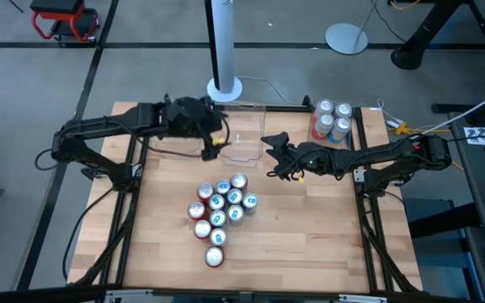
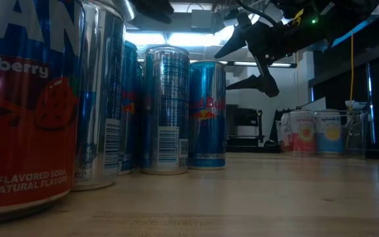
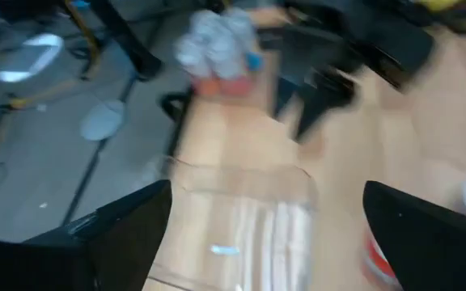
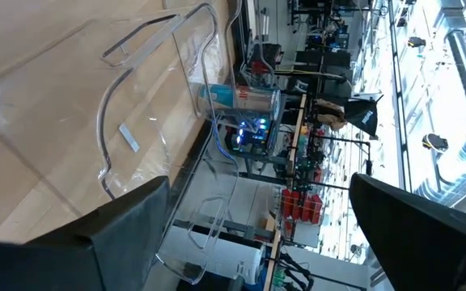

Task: Sort soda cans
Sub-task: Put the blue soda can into the left transparent bin

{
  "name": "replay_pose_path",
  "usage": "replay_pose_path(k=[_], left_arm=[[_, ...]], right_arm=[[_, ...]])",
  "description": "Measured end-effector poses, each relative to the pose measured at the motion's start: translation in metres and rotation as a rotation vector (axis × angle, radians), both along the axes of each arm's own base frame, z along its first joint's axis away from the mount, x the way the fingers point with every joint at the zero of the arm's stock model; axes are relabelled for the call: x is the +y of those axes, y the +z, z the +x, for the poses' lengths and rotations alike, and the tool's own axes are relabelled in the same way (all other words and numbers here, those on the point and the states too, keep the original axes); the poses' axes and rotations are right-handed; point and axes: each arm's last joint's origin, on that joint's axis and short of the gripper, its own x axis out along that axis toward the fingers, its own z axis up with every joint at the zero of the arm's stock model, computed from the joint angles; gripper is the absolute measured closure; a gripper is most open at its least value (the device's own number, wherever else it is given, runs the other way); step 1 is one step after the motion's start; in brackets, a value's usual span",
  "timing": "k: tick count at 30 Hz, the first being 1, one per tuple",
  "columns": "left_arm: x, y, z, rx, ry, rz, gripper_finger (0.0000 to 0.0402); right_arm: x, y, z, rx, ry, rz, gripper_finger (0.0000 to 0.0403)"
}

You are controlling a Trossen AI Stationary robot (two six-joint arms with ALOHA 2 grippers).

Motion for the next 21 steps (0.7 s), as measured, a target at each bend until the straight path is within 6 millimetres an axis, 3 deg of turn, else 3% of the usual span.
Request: replay_pose_path(k=[11,21], left_arm=[[-0.058,-0.023,0.003,0.087,-0.055,-0.203,0.0023],[-0.084,-0.078,0.030,0.362,-0.001,-0.263,0.0023]], right_arm=[[0.000,0.000,0.000,0.001,0.000,0.000,0.0022],[0.001,-0.009,-0.003,0.061,-0.009,0.080,0.0022]])
